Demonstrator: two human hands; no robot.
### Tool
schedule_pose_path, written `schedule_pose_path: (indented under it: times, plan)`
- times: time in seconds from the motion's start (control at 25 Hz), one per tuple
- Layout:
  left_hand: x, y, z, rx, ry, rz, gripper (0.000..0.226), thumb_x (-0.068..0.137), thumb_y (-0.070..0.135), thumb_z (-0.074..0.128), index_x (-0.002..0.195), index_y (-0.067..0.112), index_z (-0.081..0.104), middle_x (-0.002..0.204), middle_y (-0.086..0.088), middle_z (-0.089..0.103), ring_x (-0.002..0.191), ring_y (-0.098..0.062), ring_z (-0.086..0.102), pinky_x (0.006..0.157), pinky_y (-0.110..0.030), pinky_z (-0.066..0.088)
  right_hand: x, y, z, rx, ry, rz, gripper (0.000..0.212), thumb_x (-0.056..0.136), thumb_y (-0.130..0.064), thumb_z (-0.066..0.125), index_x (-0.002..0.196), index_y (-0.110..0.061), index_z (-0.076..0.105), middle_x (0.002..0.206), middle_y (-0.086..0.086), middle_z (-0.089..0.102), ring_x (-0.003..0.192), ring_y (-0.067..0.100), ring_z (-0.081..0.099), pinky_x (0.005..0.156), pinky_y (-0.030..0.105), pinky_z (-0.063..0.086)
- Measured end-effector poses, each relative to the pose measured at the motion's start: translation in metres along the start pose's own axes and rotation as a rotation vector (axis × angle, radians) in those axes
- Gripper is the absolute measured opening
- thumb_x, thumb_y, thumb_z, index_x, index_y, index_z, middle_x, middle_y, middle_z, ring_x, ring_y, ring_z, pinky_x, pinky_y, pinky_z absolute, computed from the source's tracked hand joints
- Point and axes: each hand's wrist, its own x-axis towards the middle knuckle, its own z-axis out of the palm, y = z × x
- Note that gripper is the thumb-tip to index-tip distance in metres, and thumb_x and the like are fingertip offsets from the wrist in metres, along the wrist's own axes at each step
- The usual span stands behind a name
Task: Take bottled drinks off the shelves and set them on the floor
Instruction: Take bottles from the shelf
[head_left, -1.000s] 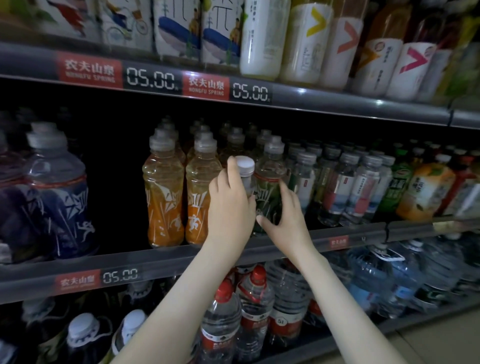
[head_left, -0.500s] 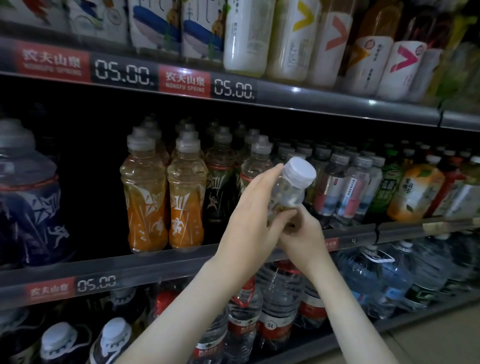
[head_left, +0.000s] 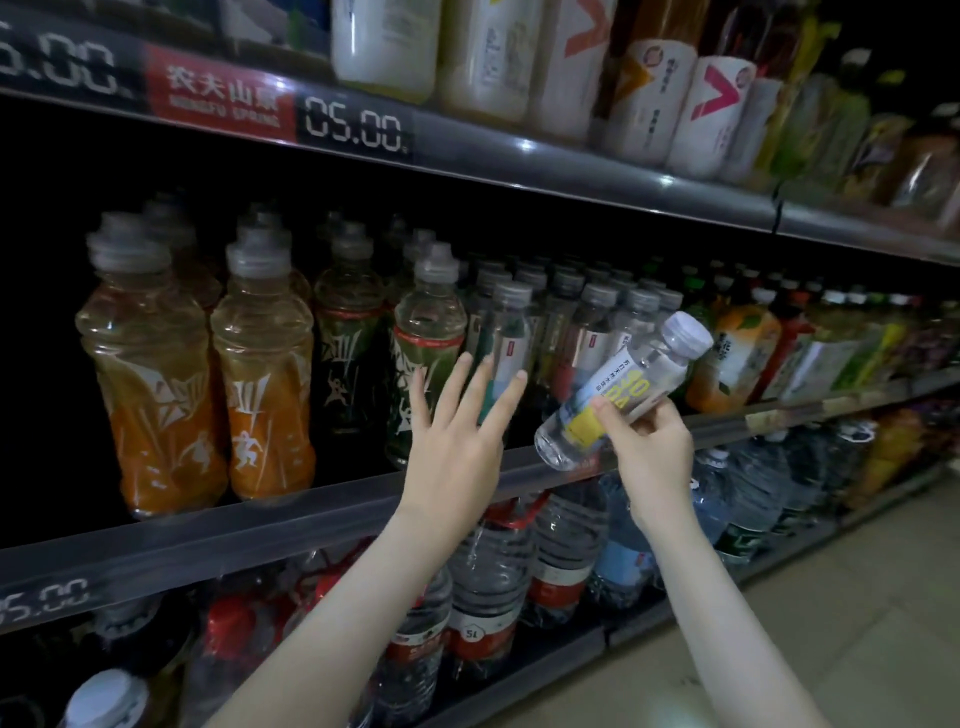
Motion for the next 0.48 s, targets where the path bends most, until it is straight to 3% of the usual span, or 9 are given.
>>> schedule_pose_path:
  times: [0.16, 0.32, 0.48]
  plan:
    - [0.005, 0.011, 0.027, -0.100, -0.034, -0.145, 0.082, 0.062, -0.008, 0.078, 0.137, 0.008, 0.047, 0.136, -0.027, 0.047, 0.115, -0.040, 0.054, 0.084, -0.040, 0.053, 0.011, 0.002, 0.023, -0.112, -0.018, -0.090, 0.021, 0.084, -0.029, 0.073, 0.100, -0.025, 0.060, 0.091, -0.017, 0.064, 0.082, -0.008, 0.058, 0.065, 0.008, 0.042]
    - [0.017, 0.020, 0.048, -0.099, -0.144, -0.332, 0.097, 0.063, 0.005, 0.084, 0.146, 0.016, 0.035, 0.133, -0.030, 0.047, 0.107, -0.041, 0.059, 0.067, -0.035, 0.056, 0.035, 0.004, 0.043, -0.218, -0.161, -0.129, 0.021, 0.082, -0.029, 0.075, 0.095, -0.024, 0.059, 0.089, -0.013, 0.064, 0.080, -0.003, 0.058, 0.061, 0.008, 0.040]
    - [0.018, 0.024, 0.067, -0.032, -0.161, -0.357, 0.093, 0.069, 0.002, 0.079, 0.147, 0.020, 0.031, 0.132, -0.036, 0.043, 0.104, -0.046, 0.058, 0.068, -0.040, 0.056, 0.052, 0.017, 0.050, -0.243, -0.272, -0.112, 0.039, 0.083, -0.033, 0.072, 0.119, -0.022, 0.061, 0.104, -0.013, 0.066, 0.097, 0.006, 0.060, 0.071, 0.012, 0.043]
